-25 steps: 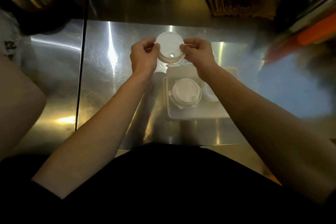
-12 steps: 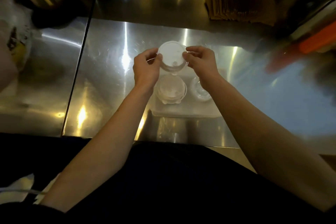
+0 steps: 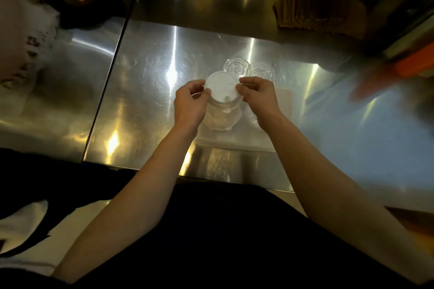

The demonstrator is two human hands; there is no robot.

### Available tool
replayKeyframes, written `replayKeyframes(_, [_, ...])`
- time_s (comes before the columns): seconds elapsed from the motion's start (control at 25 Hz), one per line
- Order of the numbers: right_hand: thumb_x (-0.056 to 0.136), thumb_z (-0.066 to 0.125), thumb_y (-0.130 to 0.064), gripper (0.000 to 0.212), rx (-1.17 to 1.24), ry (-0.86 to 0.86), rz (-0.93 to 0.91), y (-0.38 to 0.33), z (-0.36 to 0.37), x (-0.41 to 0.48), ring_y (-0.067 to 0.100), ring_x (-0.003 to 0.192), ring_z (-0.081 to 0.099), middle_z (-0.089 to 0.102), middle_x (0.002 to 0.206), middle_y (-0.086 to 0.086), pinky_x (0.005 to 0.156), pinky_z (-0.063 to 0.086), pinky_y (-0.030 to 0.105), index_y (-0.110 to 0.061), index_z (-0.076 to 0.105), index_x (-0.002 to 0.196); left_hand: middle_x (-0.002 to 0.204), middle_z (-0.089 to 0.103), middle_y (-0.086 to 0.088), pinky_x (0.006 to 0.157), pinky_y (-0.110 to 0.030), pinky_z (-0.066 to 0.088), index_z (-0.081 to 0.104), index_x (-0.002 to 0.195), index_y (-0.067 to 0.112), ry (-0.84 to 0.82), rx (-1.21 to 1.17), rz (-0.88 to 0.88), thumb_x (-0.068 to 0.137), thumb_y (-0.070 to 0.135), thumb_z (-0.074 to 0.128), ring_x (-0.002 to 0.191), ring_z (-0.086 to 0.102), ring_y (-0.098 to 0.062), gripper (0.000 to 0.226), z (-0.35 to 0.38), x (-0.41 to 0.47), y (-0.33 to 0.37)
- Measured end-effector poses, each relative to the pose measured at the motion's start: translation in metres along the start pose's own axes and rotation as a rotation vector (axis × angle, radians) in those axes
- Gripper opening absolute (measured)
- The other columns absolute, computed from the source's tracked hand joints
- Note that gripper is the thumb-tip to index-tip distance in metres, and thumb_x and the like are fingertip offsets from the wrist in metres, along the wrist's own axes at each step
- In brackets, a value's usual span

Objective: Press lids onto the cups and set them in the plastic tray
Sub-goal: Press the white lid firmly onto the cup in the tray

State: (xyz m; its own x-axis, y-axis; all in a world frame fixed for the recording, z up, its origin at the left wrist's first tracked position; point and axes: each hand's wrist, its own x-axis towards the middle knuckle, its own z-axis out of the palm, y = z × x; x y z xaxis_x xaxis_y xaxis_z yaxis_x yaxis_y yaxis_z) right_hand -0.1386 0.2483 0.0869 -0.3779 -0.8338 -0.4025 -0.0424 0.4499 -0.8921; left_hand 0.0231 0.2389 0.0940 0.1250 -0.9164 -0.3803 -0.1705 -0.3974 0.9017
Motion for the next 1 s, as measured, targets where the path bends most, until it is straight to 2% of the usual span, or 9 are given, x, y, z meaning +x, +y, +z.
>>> replayKeyframes(0.08, [0.085, 0.069, -0.011, 0.028, -0.005, 0.024, 0.019, 0.007, 0.006, -0.005, 0.026, 0.103, 0.067, 0.071, 0.108, 0.013, 0.099, 0.052, 0.047, -0.006, 0.068, 0.112, 0.117, 0.068, -0.002, 0.092, -0.034, 0.056, 0.065, 0.119, 0.015, -0.019, 0.052, 0.009, 0.088, 0.016, 0.066, 0.103, 0.065, -0.015, 0.031, -0.004, -0.005, -0.006])
replayKeyframes(0.2, [0.085, 0.069, -0.011, 0.028, -0.023, 0.063, 0.023, 0.010, 0.012, -0.007, 0.024, 0.104, 0.066, 0.071, 0.109, 0.012, 0.099, 0.052, 0.047, -0.006, 0.069, 0.113, 0.120, 0.066, 0.000, 0.077, -0.015, 0.051, 0.062, 0.123, 0.017, -0.015, 0.172, 0.091, 0.089, 0.019, 0.065, 0.100, 0.063, -0.011, 0.034, -0.006, -0.009, -0.011])
replayKeyframes(0.28, [0.085, 0.068, -0.011, 0.028, -0.029, 0.073, 0.026, 0.010, 0.015, -0.010, 0.024, 0.104, 0.067, 0.072, 0.109, 0.012, 0.099, 0.052, 0.047, -0.006, 0.070, 0.113, 0.120, 0.066, 0.000, 0.071, -0.007, 0.045, 0.061, 0.122, 0.017, -0.034, 0.219, 0.140, 0.090, 0.020, 0.064, 0.100, 0.063, -0.010, 0.033, -0.009, -0.009, -0.010])
replayKeyframes(0.36, [0.085, 0.068, -0.010, 0.026, -0.036, 0.083, 0.027, 0.010, 0.016, -0.012, 0.025, 0.103, 0.067, 0.072, 0.108, 0.012, 0.099, 0.052, 0.046, -0.005, 0.070, 0.111, 0.120, 0.067, -0.001, 0.071, -0.005, 0.043, 0.060, 0.124, 0.017, -0.054, 0.264, 0.165, 0.090, 0.021, 0.065, 0.099, 0.062, -0.009, 0.035, -0.013, -0.010, -0.012])
replayKeyframes(0.56, [0.085, 0.068, -0.008, 0.023, -0.059, 0.090, -0.003, 0.011, 0.012, -0.014, 0.020, 0.093, 0.066, 0.072, 0.100, 0.011, 0.095, 0.054, 0.043, -0.004, 0.071, 0.108, 0.114, 0.069, -0.003, 0.079, -0.015, 0.047, 0.061, 0.125, 0.014, -0.100, 0.293, 0.162, 0.088, 0.023, 0.067, 0.093, 0.064, -0.009, 0.039, -0.018, -0.013, -0.016])
replayKeyframes(0.76, [0.085, 0.069, -0.013, 0.022, -0.114, 0.078, -0.007, 0.013, 0.009, -0.016, 0.017, 0.089, 0.066, 0.073, 0.098, 0.008, 0.092, 0.055, 0.041, -0.008, 0.073, 0.106, 0.113, 0.069, -0.002, 0.065, -0.006, 0.040, 0.062, 0.122, 0.015, -0.107, 0.336, 0.137, 0.088, 0.027, 0.067, 0.083, 0.062, -0.006, 0.036, -0.018, -0.016, -0.018])
replayKeyframes(0.92, [0.086, 0.068, -0.015, 0.022, -0.187, 0.060, -0.017, 0.013, 0.006, -0.017, 0.019, 0.097, 0.068, 0.074, 0.103, 0.007, 0.096, 0.053, 0.041, -0.010, 0.074, 0.106, 0.114, 0.070, -0.003, 0.065, -0.006, 0.037, 0.064, 0.122, 0.014, -0.107, 0.371, 0.133, 0.088, 0.025, 0.065, 0.082, 0.062, -0.006, 0.035, -0.014, -0.020, -0.018])
replayKeyframes(1.0, [0.087, 0.067, -0.014, 0.022, -0.200, 0.048, -0.017, 0.014, 0.005, -0.016, 0.019, 0.099, 0.068, 0.074, 0.105, 0.007, 0.098, 0.052, 0.040, -0.010, 0.073, 0.107, 0.115, 0.070, -0.004, 0.070, -0.011, 0.040, 0.064, 0.122, 0.013, -0.111, 0.390, 0.135, 0.089, 0.022, 0.065, 0.083, 0.062, -0.007, 0.034, -0.012, -0.024, -0.018])
